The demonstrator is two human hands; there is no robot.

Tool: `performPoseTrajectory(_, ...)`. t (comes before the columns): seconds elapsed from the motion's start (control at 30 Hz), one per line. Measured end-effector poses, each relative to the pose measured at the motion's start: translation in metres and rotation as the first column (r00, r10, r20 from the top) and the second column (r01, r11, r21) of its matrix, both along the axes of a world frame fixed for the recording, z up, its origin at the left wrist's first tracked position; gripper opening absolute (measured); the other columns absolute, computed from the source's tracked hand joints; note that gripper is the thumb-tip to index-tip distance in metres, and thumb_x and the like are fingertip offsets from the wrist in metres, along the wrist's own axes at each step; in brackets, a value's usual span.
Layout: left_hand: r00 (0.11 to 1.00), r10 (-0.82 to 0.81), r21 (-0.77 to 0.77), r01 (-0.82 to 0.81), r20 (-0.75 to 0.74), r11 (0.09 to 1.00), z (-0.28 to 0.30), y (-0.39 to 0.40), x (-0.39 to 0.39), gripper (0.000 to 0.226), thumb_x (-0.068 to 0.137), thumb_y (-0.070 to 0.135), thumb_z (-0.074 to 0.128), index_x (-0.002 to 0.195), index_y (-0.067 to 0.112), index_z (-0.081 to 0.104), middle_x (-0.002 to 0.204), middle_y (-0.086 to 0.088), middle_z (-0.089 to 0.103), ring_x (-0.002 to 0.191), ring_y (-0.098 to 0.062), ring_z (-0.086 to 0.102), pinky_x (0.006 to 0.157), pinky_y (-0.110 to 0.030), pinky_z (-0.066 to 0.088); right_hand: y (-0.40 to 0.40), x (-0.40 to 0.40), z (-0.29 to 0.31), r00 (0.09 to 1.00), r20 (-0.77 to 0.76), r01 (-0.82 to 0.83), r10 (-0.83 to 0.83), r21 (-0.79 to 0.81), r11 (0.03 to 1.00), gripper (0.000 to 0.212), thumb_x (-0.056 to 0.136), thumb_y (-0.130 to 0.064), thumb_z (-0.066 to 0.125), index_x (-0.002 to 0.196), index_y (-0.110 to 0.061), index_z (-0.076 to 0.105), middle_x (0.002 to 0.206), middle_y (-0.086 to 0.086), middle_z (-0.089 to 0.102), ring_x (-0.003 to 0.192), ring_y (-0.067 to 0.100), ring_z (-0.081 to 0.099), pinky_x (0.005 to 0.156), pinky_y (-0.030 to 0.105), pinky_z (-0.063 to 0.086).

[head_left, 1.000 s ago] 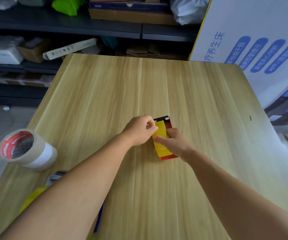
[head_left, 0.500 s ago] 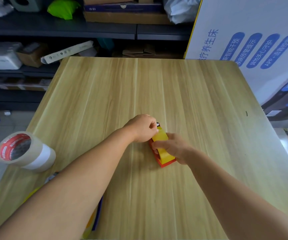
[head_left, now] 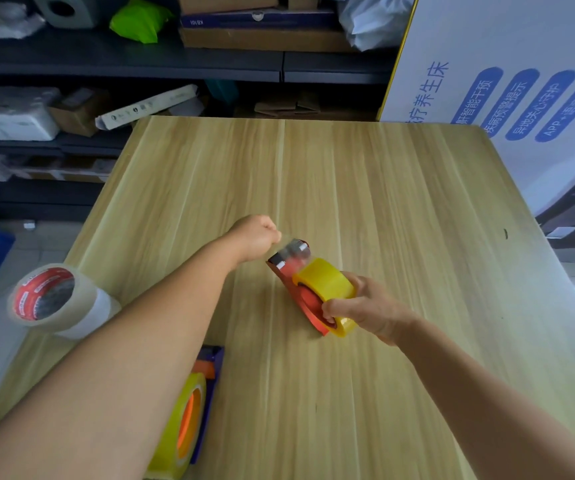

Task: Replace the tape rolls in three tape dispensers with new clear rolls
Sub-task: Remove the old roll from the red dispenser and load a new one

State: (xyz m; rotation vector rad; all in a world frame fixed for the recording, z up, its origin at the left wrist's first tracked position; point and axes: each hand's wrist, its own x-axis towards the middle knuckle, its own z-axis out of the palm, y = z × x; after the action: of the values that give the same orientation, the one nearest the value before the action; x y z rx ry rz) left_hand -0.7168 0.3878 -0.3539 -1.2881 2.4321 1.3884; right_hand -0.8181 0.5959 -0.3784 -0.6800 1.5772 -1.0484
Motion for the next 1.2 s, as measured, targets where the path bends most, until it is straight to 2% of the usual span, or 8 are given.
performPoseTrajectory(0.23,0.988,0.135,0.266,-0.111,-0.072,0.958,-0.003,0.002,0.0,0.017,0.09,0.005,0.045,0.077,0.014,0.05,0.074,-0.007,0.052,0.065,-0.018,0.049,0.073,-0.036,0.047,0.0,-0.001,0.005,0.995,-0.004,-0.099,0.099,0.004,0.995,0.038,0.061,-0.017,0.074,0.098,-0.015,0.066,0.08,0.003,0.068,0.076,0.017,0.065,0.068,0.03,0.051)
performPoseTrajectory(0.33,0.98,0.164,0.282,-0.128,-0.11,0.951,0.002,0.002,-0.002,0.02,0.09,0.0,0.041,0.076,0.013,0.047,0.079,-0.01,0.052,0.066,-0.018,0.048,0.072,-0.035,0.046,-0.005,0.001,0.009,0.989,-0.038,-0.138,0.141,0.061,0.989,0.037,0.067,-0.043,0.075,0.093,-0.018,0.068,0.084,0.004,0.072,0.081,0.021,0.068,0.077,0.034,0.054)
performPoseTrajectory(0.47,0.979,0.154,0.251,-0.117,-0.135,0.961,0.008,0.003,-0.003,0.022,0.091,-0.001,0.039,0.074,0.013,0.043,0.106,-0.019,0.061,0.08,-0.021,0.053,0.071,-0.034,0.049,-0.016,0.007,0.013,0.992,-0.123,-0.003,0.021,0.148,0.989,0.064,0.059,-0.073,0.068,0.092,-0.019,0.07,0.088,0.002,0.075,0.082,0.018,0.071,0.078,0.031,0.055)
performPoseTrajectory(0.73,0.988,0.033,0.064,-0.024,-0.15,0.998,0.018,0.005,-0.001,0.018,0.089,0.007,0.042,0.074,0.018,0.041,0.102,-0.013,0.067,0.102,-0.034,0.061,0.092,-0.05,0.05,-0.032,0.015,0.018,0.988,-0.156,0.052,-0.005,0.298,0.953,0.078,0.058,-0.066,0.076,0.108,-0.008,0.061,0.097,0.011,0.072,0.091,0.027,0.069,0.09,0.046,0.052)
performPoseTrajectory(0.8,0.989,0.0,0.006,0.001,-0.145,1.0,0.019,0.005,0.001,0.016,0.089,0.012,0.046,0.075,0.018,0.043,0.103,-0.017,0.066,0.1,-0.036,0.061,0.088,-0.05,0.052,-0.032,0.016,0.018,0.981,-0.195,0.051,0.012,0.317,0.947,0.075,0.06,-0.066,0.075,0.108,-0.01,0.061,0.098,0.008,0.069,0.092,0.025,0.066,0.088,0.043,0.052)
performPoseTrajectory(0.93,0.992,-0.054,-0.138,0.038,-0.114,0.99,0.019,0.006,0.004,0.011,0.088,0.017,0.052,0.077,0.017,0.051,0.08,-0.003,0.06,0.076,-0.022,0.057,0.061,-0.031,0.045,-0.029,0.015,0.018,0.961,-0.27,0.03,0.066,0.339,0.94,0.066,0.064,-0.064,0.074,0.105,-0.013,0.062,0.097,0.006,0.069,0.09,0.023,0.065,0.085,0.039,0.052)
performPoseTrajectory(1.0,0.993,-0.043,-0.177,0.022,-0.112,0.984,0.019,0.007,0.004,0.009,0.088,0.017,0.053,0.08,0.015,0.053,0.079,-0.001,0.06,0.076,-0.02,0.058,0.06,-0.029,0.046,-0.028,0.015,0.018,0.954,-0.286,0.013,0.09,0.34,0.94,0.066,0.064,-0.065,0.073,0.104,-0.013,0.063,0.097,0.007,0.069,0.091,0.025,0.065,0.088,0.041,0.052)
performPoseTrajectory(1.2,0.981,0.099,-0.049,-0.108,-0.164,0.993,0.019,0.005,0.004,0.011,0.089,0.011,0.056,0.078,0.014,0.055,0.083,-0.003,0.07,0.086,-0.024,0.068,0.081,-0.045,0.057,-0.03,0.015,0.02,0.941,-0.319,0.004,0.111,0.337,0.941,0.067,0.064,-0.068,0.07,0.103,-0.014,0.063,0.097,0.006,0.069,0.089,0.023,0.065,0.084,0.038,0.052)
